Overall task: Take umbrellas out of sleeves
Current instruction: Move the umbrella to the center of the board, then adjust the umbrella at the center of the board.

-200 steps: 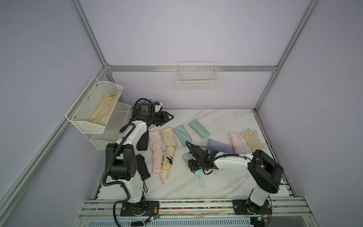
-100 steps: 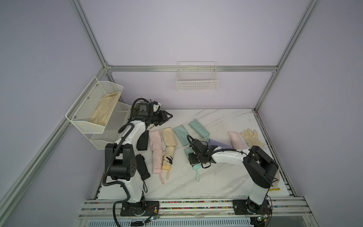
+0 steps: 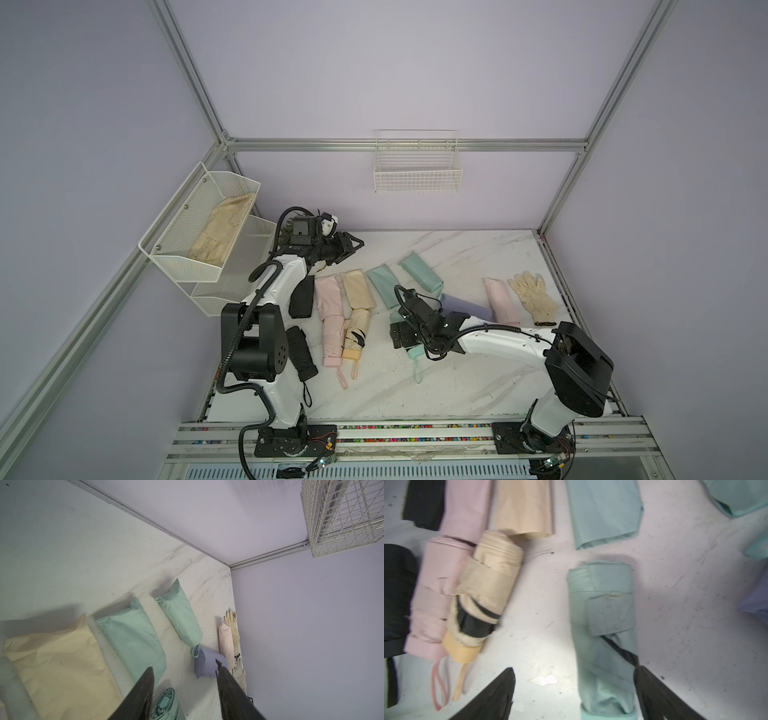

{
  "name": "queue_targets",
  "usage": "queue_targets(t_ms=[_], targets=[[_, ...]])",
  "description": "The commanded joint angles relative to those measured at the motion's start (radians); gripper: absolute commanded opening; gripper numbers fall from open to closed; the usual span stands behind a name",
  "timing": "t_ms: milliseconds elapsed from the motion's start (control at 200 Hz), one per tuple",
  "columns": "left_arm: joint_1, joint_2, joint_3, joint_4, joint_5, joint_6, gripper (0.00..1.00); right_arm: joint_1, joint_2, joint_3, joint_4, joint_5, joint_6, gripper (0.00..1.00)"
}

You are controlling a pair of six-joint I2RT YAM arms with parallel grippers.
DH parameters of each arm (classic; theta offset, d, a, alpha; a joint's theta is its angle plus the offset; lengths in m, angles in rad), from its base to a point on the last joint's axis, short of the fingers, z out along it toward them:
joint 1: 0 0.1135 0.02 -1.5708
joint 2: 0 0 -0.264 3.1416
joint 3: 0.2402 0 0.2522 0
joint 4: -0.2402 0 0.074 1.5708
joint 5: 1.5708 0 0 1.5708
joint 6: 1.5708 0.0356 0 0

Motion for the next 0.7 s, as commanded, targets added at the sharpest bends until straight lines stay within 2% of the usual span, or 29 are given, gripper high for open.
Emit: queue_targets(t_ms=[0,195,425,695], targets=[[0.013,-0.015,-0.029,0.032,0.017,-0.009,0.50,0.100,0.094,0.120,-0.041,0.064,0.066,0.90],[0.023,-0.017,-0.031,0.032,0.011,-0.004,0.50,0.126,0.280,0.252,-0.030,-0.004,0.205,0.88],[0.036,-0.014,-0.030,0.036,0.019,-0.015,0.50,0.146,0.405,0.381,-0.068,0.039,0.272,0.89],[0.043,-0.009,-0.034,0.047,0.032,-0.031,0.50,0.154,0.424,0.390,-0.058,0.036,0.304,0.90]])
